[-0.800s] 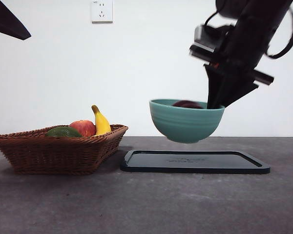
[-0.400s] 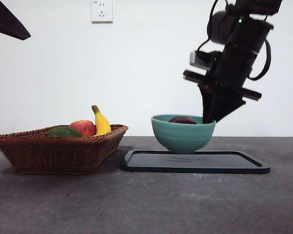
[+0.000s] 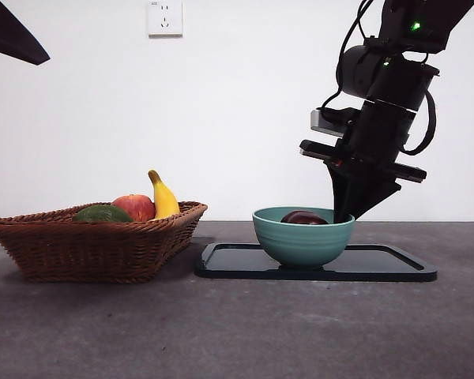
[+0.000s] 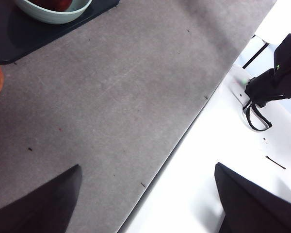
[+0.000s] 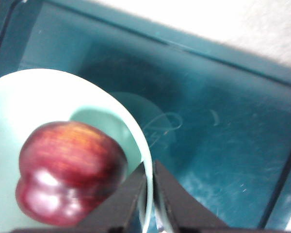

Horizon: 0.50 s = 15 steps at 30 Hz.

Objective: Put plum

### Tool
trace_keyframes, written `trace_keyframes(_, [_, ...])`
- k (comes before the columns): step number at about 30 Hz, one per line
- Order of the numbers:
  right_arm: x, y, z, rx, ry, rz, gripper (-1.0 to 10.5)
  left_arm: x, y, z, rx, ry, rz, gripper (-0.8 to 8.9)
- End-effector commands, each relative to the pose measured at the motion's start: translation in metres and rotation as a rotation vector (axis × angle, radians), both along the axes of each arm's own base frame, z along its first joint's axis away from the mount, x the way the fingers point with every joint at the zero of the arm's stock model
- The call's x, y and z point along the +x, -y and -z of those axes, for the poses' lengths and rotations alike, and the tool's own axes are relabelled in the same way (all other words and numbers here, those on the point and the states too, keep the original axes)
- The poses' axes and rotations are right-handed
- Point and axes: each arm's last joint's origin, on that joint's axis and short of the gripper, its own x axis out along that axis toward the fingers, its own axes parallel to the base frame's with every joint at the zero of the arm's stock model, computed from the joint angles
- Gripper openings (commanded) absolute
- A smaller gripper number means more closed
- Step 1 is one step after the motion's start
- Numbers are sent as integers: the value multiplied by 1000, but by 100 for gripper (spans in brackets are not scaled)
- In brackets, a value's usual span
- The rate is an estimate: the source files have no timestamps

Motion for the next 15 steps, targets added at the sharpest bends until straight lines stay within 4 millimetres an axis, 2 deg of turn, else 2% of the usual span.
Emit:
trace_keyframes(1, [7,-2,0,2,19,-10,9,0,2,-3,-8,6,11,437])
trace_keyframes(10, [7,-2,1,0,11,-9,17,0,2,-3,-8,6,11,437])
trace_keyframes(13, [7,-2,1,1,6,-2,127,0,2,-3,-8,6,11,437])
trace_keyframes(15, [6,-2,1,2,2,2,159,0,2,-3,-8,6,11,437])
